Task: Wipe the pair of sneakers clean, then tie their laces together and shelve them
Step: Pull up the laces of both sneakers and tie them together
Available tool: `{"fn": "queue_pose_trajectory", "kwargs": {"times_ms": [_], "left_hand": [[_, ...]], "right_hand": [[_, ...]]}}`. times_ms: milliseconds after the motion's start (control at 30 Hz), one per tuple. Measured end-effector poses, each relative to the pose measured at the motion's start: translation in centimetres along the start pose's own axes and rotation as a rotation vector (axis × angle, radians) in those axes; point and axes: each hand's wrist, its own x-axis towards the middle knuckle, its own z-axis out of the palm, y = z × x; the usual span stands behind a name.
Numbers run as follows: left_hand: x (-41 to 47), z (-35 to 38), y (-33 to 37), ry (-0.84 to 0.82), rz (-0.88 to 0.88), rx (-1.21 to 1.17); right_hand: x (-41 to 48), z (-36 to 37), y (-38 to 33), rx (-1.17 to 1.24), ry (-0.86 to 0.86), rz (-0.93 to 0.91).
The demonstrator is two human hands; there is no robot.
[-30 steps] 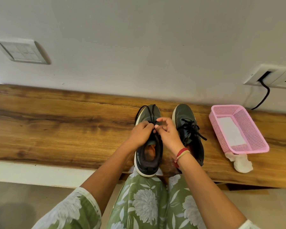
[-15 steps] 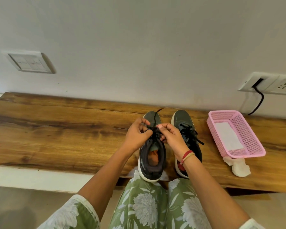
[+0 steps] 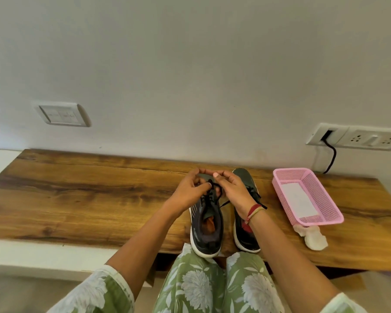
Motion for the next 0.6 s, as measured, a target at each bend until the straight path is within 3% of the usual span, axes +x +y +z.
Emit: {"fn": "queue_pose_trajectory", "kwargs": {"times_ms": [367,600], "left_hand": [[-0.8,-0.1,6.1,0.006,0.07,0.012],[-1.9,-1.2,6.8,0.035,0.043,0.061]], "right_hand": [[-1.2,-0.3,-6.7,-0.072,0.027,-0.122],[-3.2,-1.1,-7.7,-0.02,-0.103,-0.051]]}}
